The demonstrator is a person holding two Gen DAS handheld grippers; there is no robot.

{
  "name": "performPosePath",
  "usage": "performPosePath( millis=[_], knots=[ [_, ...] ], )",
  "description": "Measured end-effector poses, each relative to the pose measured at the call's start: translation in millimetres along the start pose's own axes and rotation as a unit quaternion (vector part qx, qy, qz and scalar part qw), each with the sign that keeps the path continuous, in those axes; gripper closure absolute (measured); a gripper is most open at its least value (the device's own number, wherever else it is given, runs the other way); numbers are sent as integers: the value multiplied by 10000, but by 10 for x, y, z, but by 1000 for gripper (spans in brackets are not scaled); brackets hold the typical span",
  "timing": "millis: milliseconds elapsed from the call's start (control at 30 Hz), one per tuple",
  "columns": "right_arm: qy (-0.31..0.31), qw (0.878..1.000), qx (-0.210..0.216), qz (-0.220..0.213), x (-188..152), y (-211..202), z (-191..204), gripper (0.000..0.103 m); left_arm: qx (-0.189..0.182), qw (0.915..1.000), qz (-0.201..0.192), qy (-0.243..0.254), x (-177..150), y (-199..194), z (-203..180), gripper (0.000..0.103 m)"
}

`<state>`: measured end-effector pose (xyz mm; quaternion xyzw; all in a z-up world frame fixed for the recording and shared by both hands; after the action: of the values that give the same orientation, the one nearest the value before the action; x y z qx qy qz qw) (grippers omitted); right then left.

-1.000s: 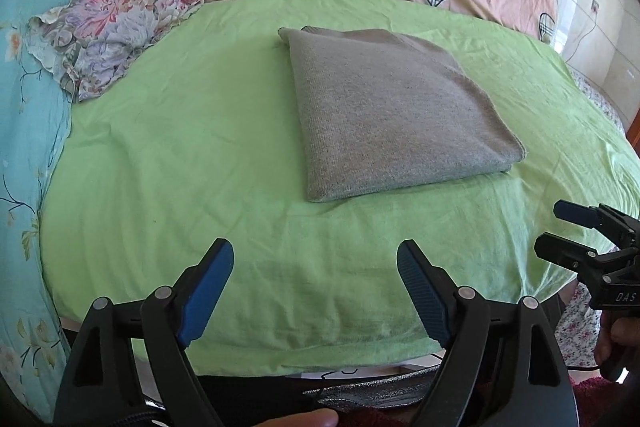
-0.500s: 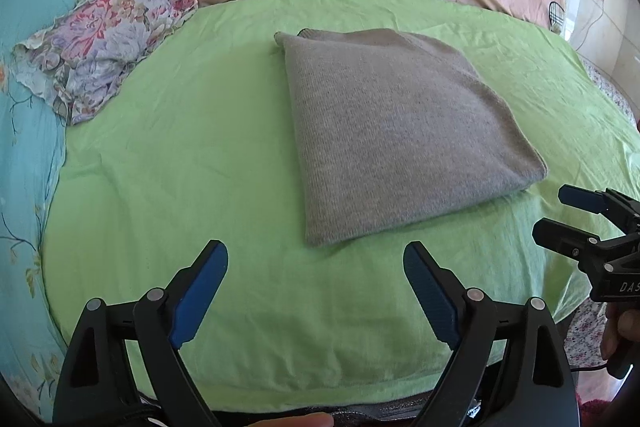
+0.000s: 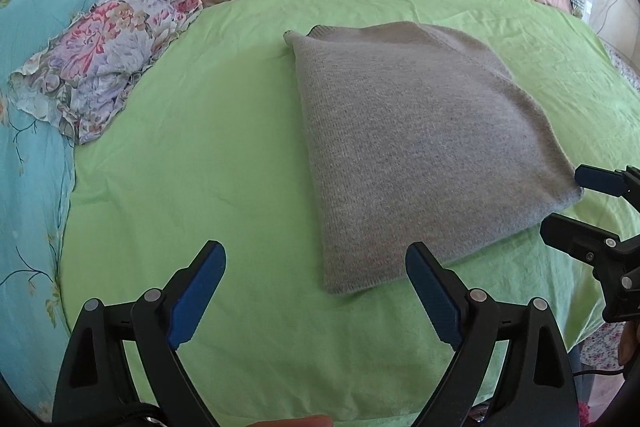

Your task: Fold small clothes

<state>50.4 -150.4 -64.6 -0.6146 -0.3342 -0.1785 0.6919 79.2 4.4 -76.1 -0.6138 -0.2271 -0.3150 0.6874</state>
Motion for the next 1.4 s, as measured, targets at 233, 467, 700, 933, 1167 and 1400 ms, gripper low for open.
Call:
performPosePath(
  millis=[233,467,700,933,1167,1400],
  knots=[
    [17,9999,-18,169,15,85,-2,5,30,10000,82,14,53,60,51,11],
    [-9,9997,-16,248,73,134,-26,4,39,10000,82,40,132,104,53,10],
    [21,9997,-24,262,138,181,-66,4,-3,10000,48,9,219,137,24,10],
    [88,9997,-28,240,214,220,-143,4,-13,10000,5,-64,291,164,29,9],
    [147,9997,-20,212,244,229,-166,4,-37,9999,-5,-98,315,184,19,9],
    [150,9997,-14,210,256,236,-166,4,-38,9999,-2,-119,320,192,5,8]
  ],
)
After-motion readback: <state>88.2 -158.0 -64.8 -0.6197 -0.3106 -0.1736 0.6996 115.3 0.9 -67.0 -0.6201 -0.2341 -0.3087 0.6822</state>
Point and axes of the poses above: each gripper's, at about its wrist camera, not at the fingertips, and y roughly the way its jaws point, z to its left, x to its top, the point moved 9 cm from there along y, roughly the way its jaws point, and after that the axes turned 10 degrees about -z, right-handed, at the moved point
